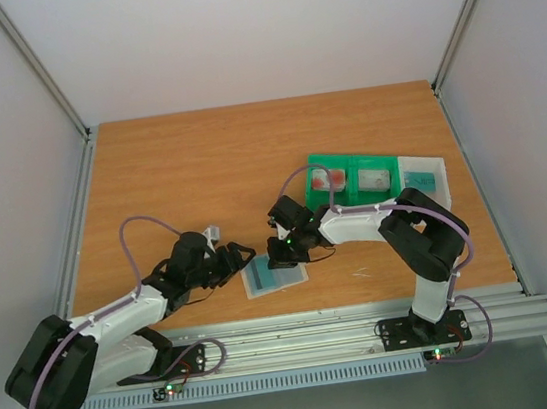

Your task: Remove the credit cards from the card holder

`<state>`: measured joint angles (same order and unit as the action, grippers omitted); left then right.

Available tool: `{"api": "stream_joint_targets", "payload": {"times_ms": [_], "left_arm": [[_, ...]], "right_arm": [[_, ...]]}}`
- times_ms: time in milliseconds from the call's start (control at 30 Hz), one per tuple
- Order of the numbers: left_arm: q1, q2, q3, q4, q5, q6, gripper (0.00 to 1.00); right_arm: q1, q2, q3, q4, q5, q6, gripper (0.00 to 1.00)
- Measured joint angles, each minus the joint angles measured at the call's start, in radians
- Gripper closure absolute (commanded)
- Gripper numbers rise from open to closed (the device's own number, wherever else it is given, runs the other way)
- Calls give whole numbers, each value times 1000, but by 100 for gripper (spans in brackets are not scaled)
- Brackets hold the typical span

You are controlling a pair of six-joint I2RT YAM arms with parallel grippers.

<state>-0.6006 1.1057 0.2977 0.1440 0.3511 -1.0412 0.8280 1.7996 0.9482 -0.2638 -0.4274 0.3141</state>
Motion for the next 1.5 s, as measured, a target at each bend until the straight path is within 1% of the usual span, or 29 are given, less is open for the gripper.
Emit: {"api": "stream_joint_targets", "payload": {"times_ms": [233,467,667,900,1167,1367,1500], "left_arm": [[0,50,-28,59,-1,-29,37],[0,67,-28,98,3,-32,44],[0,79,-28,104,5,-29,44],[0,93,-28,117,12,-29,47],[0,142,-28,152,26,-33,49],[0,154,-28,171,32,-43,59],[0,156,-28,181,38,-49,68]], "right_arm": [[-2,-2,-4,5,-3,-1,99],[-2,-2,-6,8,-3,-1,99],[-2,-4,-10,12,-3,-1,99],[-2,-6,-12,14,-3,-1,99],[-2,-6,-13,15,-3,-1,99],[-2,-6,-13,16,-3,-1,99],[-2,-7,-13,16,-3,-1,99]]}}
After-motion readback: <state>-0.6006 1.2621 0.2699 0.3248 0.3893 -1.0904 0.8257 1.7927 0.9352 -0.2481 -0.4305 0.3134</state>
